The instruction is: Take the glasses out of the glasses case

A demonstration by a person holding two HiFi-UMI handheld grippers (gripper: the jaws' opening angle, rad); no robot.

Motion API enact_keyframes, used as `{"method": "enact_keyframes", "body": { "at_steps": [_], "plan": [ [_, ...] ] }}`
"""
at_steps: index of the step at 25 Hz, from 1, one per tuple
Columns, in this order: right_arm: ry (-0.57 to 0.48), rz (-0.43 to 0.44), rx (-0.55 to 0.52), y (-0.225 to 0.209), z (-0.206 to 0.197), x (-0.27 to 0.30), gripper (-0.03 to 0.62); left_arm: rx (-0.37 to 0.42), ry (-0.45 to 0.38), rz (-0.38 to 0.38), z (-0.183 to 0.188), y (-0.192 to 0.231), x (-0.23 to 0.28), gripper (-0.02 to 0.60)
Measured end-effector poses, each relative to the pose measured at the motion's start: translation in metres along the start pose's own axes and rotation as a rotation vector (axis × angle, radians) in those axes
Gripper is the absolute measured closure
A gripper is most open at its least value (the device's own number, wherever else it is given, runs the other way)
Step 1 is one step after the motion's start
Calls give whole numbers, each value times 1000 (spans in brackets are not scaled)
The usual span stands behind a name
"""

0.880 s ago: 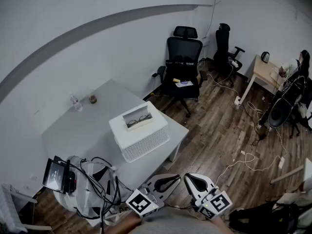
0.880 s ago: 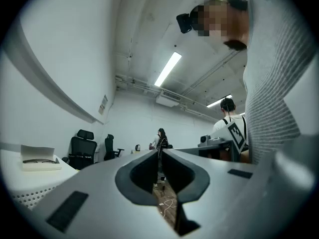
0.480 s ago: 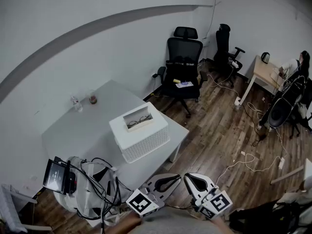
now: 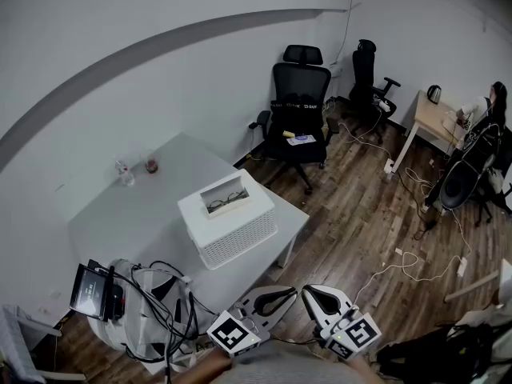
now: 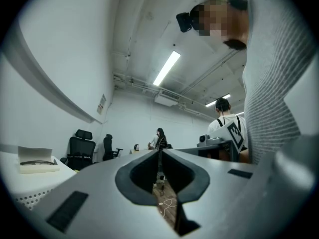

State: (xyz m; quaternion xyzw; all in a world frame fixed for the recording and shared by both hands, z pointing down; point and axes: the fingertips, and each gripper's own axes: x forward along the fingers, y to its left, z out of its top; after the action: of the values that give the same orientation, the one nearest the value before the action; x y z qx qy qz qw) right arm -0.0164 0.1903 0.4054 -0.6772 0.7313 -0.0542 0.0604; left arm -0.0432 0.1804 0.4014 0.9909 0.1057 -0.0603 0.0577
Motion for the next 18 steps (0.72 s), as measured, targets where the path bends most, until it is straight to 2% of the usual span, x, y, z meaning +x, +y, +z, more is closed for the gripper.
{"method": "enact_keyframes", "body": {
  "at_steps": [6, 18],
  "plan": [
    [-55, 32, 90, -1, 0, -5, 580, -3, 8, 7, -4, 0, 1, 566],
    [-60, -2, 107, -15, 0, -12, 580, -8, 22, 15, -9, -2, 7, 566]
  ]
}}
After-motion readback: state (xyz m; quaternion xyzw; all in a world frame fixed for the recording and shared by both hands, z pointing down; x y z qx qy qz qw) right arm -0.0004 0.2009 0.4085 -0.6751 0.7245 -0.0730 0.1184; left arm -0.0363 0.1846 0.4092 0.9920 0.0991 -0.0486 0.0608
